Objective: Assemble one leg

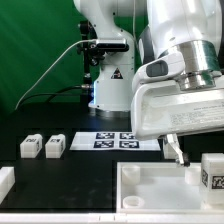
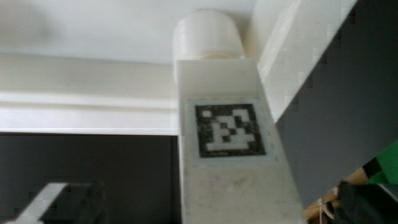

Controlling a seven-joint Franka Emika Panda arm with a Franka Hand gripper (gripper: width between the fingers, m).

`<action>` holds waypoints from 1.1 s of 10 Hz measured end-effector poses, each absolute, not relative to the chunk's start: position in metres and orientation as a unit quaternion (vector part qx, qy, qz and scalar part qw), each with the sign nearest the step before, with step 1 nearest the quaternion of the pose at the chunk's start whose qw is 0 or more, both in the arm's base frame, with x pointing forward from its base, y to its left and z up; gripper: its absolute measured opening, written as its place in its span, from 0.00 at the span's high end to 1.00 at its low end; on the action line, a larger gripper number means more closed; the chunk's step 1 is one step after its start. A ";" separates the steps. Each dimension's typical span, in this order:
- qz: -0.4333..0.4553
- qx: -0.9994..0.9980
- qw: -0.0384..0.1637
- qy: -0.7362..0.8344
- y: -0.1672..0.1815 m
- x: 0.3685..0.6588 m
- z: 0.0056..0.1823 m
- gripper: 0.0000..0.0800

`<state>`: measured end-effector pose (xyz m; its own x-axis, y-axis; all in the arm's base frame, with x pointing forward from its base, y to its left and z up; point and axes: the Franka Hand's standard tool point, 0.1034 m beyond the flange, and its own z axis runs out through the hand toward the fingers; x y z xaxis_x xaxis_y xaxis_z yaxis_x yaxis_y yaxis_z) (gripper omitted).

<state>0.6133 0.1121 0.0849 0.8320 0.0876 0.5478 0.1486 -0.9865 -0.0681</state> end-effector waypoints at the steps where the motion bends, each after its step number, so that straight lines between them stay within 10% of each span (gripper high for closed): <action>1: -0.240 -0.968 0.062 -0.031 0.105 0.616 0.082 0.19; 9: 0.007 -0.995 0.099 0.009 0.129 0.621 0.085 0.19; 11: 0.009 -0.995 0.098 0.009 0.128 0.620 0.083 0.52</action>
Offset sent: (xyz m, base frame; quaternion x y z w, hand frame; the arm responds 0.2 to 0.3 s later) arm 0.0135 0.0008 0.0007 -0.0365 -0.2005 0.0761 0.9761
